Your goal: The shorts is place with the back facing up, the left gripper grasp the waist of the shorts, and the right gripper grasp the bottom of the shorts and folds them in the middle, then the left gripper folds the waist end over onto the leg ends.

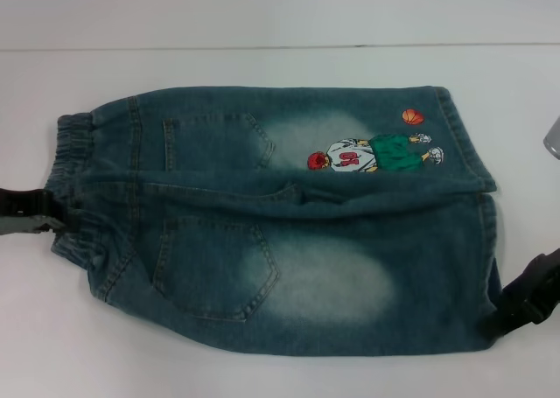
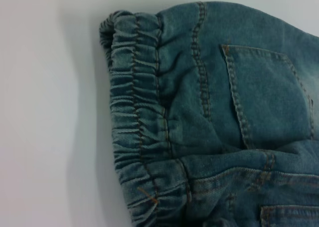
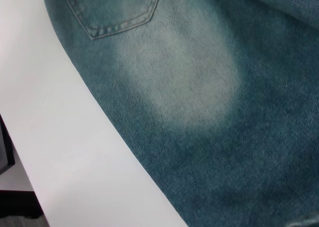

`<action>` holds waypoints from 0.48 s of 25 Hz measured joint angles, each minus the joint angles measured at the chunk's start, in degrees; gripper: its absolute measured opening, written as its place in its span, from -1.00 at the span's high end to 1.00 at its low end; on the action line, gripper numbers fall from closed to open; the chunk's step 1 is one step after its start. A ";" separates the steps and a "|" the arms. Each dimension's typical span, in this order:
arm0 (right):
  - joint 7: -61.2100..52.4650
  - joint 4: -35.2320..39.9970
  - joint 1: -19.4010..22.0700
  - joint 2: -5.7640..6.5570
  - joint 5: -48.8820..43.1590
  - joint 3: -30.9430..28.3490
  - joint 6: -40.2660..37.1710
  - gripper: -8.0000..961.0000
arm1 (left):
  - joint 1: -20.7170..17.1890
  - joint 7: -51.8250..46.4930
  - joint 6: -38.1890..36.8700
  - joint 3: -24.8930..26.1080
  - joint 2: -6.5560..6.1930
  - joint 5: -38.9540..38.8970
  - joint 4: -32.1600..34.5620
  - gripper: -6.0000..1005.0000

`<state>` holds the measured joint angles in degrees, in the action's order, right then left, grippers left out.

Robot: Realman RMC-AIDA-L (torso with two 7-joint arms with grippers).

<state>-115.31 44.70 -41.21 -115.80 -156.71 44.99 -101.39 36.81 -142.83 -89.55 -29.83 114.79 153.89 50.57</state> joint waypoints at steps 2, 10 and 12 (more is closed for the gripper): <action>0.02 -0.02 0.00 -0.01 0.00 0.01 0.10 0.10 | 0.02 -0.04 0.00 -0.05 0.00 0.00 0.00 0.78; 0.10 -0.06 0.03 -0.03 -0.04 0.00 0.48 0.66 | 0.53 -0.13 0.00 -0.05 0.00 0.00 -0.11 0.77; 0.14 -0.06 0.07 -0.04 0.00 -0.05 0.49 0.75 | 0.61 -0.14 0.00 0.00 0.00 0.00 -0.11 0.77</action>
<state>-115.17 44.64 -41.14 -115.84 -156.71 44.94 -100.91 37.42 -142.96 -89.56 -29.84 114.78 153.89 50.45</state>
